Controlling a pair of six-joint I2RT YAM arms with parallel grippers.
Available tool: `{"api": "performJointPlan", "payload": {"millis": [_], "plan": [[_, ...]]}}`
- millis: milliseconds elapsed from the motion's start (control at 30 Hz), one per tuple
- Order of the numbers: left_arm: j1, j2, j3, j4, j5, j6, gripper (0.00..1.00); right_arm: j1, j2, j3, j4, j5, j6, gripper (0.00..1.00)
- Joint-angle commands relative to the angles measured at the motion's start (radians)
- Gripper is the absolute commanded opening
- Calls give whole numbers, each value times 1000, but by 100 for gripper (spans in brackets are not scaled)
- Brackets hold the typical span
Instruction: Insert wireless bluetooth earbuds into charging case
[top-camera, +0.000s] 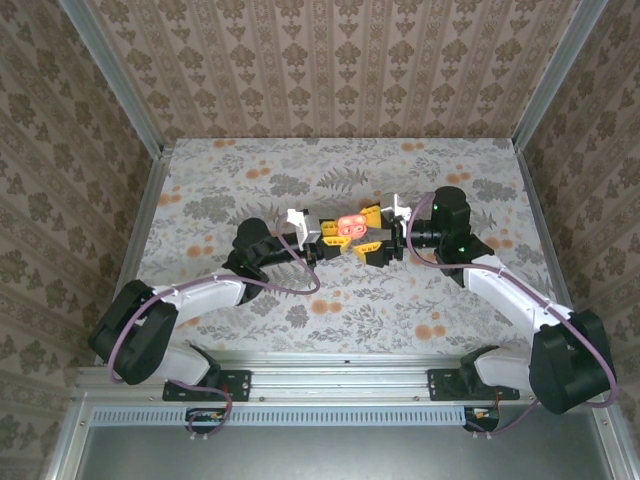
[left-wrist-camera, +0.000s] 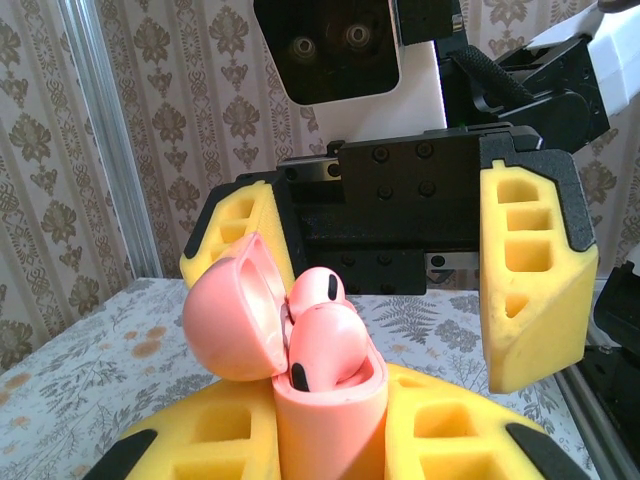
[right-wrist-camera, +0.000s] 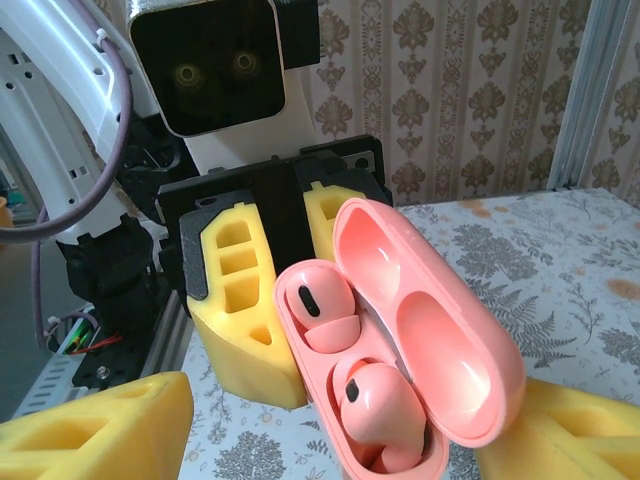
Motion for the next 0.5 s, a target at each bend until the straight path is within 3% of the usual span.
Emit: {"api": "performJointPlan", "payload": {"millis": [0, 467], "plan": [[-9, -24, -10, 5, -8, 17, 9, 11, -30, 34, -9, -44, -30, 72], [-9, -28, -11, 5, -14, 19, 9, 11, -94, 18, -57, -34, -63, 71]]}}
